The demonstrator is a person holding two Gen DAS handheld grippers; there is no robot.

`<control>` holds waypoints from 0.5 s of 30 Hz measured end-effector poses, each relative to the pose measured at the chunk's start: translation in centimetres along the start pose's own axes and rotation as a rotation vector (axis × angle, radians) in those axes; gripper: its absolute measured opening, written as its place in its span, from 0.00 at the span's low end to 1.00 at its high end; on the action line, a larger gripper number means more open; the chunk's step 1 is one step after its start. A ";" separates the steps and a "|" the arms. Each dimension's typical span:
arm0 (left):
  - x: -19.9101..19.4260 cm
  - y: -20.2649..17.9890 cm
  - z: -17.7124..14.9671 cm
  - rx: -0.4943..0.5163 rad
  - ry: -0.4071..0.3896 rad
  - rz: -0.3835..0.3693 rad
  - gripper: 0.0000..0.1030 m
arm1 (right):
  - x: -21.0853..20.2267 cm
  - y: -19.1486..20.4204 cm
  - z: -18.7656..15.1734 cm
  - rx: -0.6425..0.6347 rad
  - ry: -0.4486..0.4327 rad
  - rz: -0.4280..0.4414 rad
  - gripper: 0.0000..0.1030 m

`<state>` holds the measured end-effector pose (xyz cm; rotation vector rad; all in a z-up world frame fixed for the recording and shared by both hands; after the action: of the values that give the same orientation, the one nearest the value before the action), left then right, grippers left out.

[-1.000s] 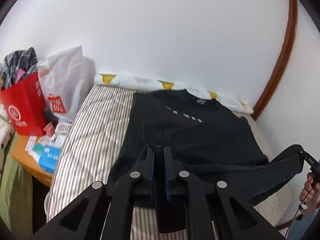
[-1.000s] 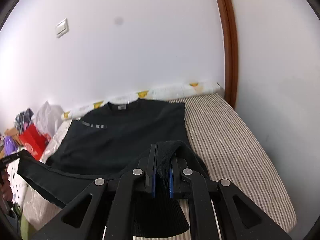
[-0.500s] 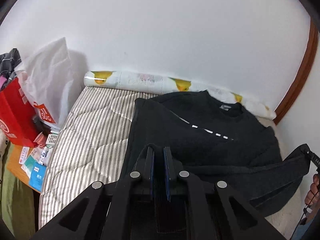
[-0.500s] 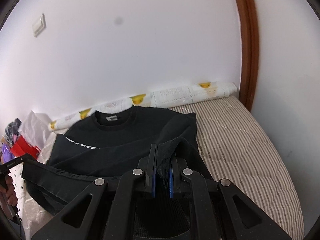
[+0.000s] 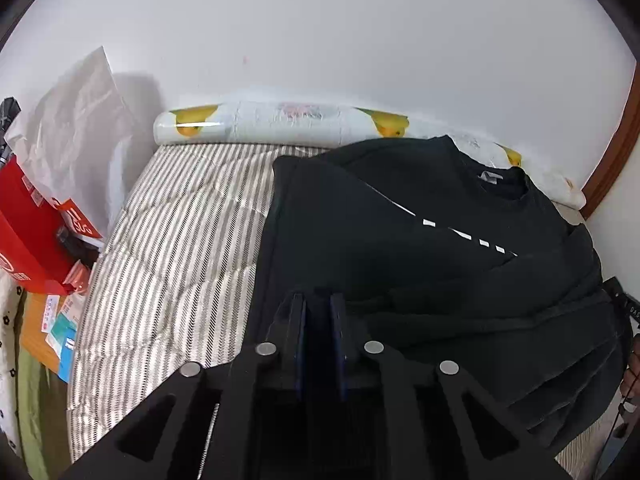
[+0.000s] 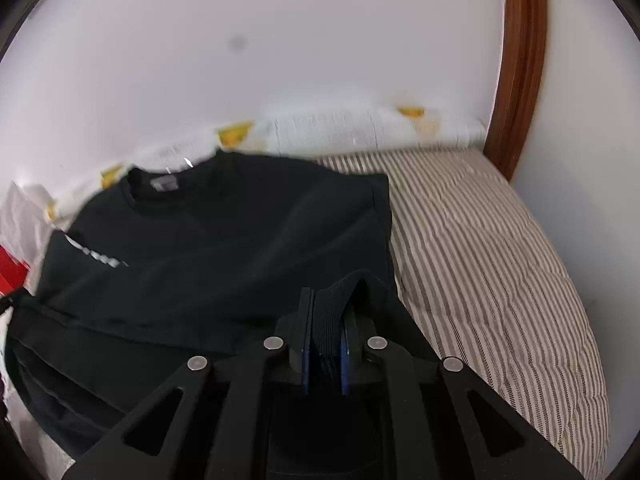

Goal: Fold small clothes
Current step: 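Open both grippers to release the folded hem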

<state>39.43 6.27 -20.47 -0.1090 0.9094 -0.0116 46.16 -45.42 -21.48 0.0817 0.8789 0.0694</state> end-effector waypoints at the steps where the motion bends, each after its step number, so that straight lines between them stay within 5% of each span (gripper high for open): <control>1: 0.0 0.0 -0.1 0.001 0.003 -0.001 0.14 | 0.3 -0.2 -0.4 -0.003 0.021 -0.004 0.18; 3: -0.2 0.0 -0.3 0.008 0.008 -0.002 0.19 | -0.1 -0.5 -0.9 -0.009 0.021 -0.006 0.23; 5: -0.8 0.2 -0.6 0.012 0.006 0.007 0.38 | -1.5 -1.2 -1.4 -0.013 0.013 -0.031 0.43; 8: -2.4 0.8 -1.3 0.019 -0.021 0.012 0.60 | -4.7 -1.8 -2.3 -0.030 -0.026 -0.042 0.52; 15: -5.9 2.3 -6.0 -0.035 -0.019 -0.038 0.61 | -9.0 -2.2 -7.2 0.029 -0.003 0.011 0.54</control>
<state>31.04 8.35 -19.70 -0.1586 0.8884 -0.0301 34.94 -48.20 -19.38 0.1138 0.8768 0.0670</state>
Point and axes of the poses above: each gripper's, at about its wrist camera, not at the fingertips, and x roughly the way its jaws point, y to its left, z to its top, the point moved 6 cm from there along x, roughly the way its jaws point, and after that the axes turned 2 degrees about -y, right-handed, at the moved point
